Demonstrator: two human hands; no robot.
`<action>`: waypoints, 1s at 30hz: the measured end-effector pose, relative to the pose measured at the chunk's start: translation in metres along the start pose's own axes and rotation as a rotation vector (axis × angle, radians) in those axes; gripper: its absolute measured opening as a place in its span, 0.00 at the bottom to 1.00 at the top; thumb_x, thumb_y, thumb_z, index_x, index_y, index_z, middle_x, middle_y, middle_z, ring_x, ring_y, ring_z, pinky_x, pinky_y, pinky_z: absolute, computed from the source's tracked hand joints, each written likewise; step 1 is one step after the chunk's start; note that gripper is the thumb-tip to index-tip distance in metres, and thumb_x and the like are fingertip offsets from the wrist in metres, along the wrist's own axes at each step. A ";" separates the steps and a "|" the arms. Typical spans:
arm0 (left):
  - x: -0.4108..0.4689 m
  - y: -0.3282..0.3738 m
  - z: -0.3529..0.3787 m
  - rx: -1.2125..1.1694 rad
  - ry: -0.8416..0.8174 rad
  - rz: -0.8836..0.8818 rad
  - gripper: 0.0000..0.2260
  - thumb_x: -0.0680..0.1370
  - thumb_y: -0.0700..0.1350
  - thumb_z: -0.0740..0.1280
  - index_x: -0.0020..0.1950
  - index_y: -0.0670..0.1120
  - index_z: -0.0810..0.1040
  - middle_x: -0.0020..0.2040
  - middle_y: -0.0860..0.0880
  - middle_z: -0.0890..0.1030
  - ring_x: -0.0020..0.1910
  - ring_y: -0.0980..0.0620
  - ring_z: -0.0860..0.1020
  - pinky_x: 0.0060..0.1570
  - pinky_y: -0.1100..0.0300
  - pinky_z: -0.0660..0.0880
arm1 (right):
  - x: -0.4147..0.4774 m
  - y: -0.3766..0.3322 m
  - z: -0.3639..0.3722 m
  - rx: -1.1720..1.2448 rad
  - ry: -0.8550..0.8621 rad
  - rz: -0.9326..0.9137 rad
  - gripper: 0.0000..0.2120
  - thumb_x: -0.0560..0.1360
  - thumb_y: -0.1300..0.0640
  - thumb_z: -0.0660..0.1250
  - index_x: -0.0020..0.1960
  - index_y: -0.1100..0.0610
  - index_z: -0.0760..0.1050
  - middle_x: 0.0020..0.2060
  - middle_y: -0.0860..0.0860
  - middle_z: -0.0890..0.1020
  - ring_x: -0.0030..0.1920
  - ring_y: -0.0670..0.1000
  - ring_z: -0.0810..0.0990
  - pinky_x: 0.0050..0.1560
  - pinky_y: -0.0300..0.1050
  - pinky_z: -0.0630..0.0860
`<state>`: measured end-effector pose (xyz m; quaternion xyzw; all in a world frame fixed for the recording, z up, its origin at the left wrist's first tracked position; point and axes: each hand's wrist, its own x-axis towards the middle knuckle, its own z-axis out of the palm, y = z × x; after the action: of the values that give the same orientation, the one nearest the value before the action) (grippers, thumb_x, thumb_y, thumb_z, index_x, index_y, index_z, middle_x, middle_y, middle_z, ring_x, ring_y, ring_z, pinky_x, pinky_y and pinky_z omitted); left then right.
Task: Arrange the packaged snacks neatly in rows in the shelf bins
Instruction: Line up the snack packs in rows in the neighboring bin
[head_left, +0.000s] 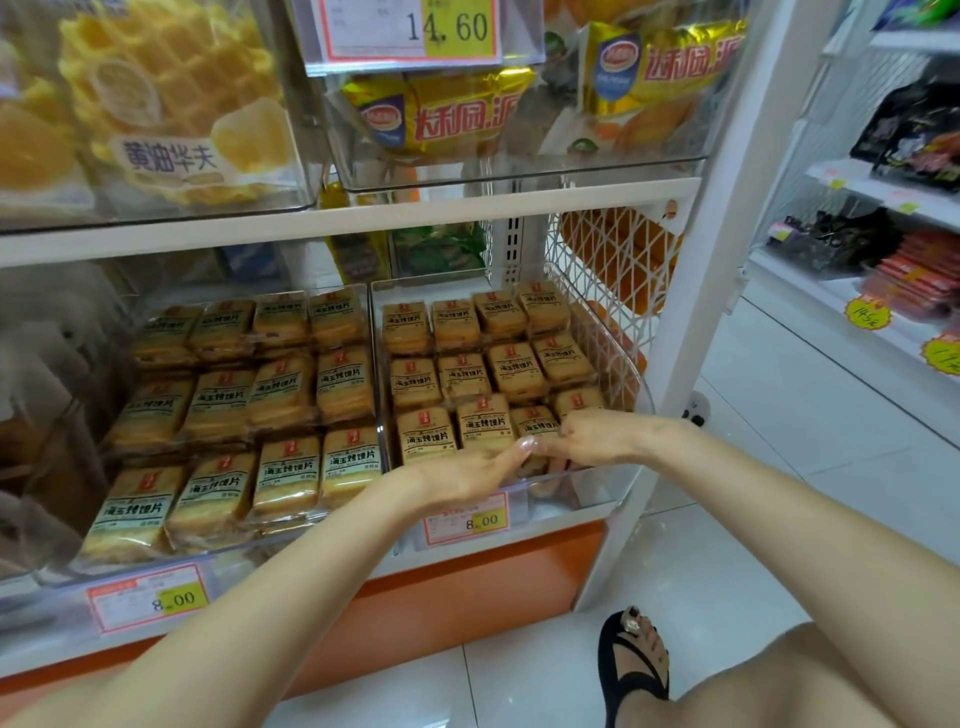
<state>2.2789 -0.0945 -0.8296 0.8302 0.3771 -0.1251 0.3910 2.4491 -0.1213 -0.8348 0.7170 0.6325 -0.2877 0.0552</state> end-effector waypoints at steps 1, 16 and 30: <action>0.001 0.000 0.000 -0.009 0.012 0.004 0.32 0.76 0.65 0.39 0.75 0.52 0.58 0.73 0.47 0.64 0.72 0.48 0.63 0.73 0.53 0.56 | 0.000 0.000 0.001 0.005 0.018 -0.001 0.27 0.77 0.37 0.52 0.29 0.55 0.66 0.27 0.48 0.69 0.29 0.46 0.67 0.34 0.39 0.64; -0.038 0.008 -0.039 -0.251 0.192 0.052 0.25 0.76 0.62 0.57 0.60 0.45 0.76 0.54 0.46 0.82 0.50 0.50 0.82 0.54 0.52 0.78 | -0.011 0.001 -0.027 0.243 0.479 -0.116 0.15 0.79 0.47 0.59 0.56 0.53 0.79 0.47 0.49 0.84 0.50 0.52 0.82 0.52 0.45 0.75; 0.001 -0.023 -0.021 0.618 0.369 0.116 0.18 0.77 0.49 0.63 0.67 0.49 0.71 0.67 0.48 0.72 0.63 0.45 0.72 0.59 0.50 0.73 | 0.015 0.002 -0.014 -0.152 0.291 -0.067 0.27 0.80 0.49 0.56 0.76 0.49 0.53 0.76 0.51 0.55 0.74 0.56 0.59 0.71 0.46 0.58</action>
<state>2.2606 -0.0690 -0.8292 0.9378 0.3380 -0.0589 0.0535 2.4568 -0.1025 -0.8306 0.7235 0.6772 -0.1337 0.0075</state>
